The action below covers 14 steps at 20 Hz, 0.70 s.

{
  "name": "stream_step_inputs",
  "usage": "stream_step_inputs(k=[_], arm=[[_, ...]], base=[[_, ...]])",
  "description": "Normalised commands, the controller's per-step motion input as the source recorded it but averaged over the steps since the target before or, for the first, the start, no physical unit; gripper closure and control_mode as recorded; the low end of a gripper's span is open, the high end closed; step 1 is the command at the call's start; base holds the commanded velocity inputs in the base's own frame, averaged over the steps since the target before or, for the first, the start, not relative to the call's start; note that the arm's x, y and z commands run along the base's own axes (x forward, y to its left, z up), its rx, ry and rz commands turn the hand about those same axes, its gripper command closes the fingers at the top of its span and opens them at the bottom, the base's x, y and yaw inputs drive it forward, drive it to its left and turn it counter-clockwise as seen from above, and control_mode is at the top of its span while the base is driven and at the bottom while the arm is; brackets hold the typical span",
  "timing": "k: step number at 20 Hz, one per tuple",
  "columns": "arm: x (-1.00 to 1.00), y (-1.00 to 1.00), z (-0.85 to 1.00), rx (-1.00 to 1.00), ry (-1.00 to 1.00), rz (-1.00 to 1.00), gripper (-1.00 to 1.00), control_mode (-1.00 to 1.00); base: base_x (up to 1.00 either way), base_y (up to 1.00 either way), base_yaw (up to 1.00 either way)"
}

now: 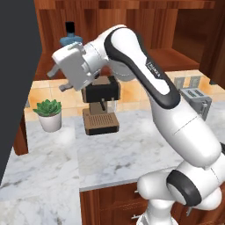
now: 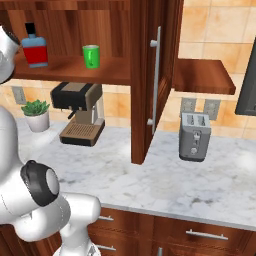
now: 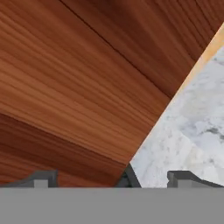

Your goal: Open the cabinet directly in front. Then move the liquor and the mug to the dining counter with the jar on it.

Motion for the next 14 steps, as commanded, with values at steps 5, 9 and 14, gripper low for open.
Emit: stream_step_inputs(k=[5, 9, 14], arm=[[-0.01, -0.34, 0.12, -0.16, -0.30, -0.10, -1.00, -1.00], [0.00, -0.32, 0.13, -0.15, -0.27, -0.18, -1.00, -1.00], [0.00, -0.33, 0.07, -0.14, -0.25, -0.25, -1.00, -1.00]], base=[[0.00, 0.00, 0.00], [0.00, 0.00, 0.00], [0.00, 0.00, 0.00]])
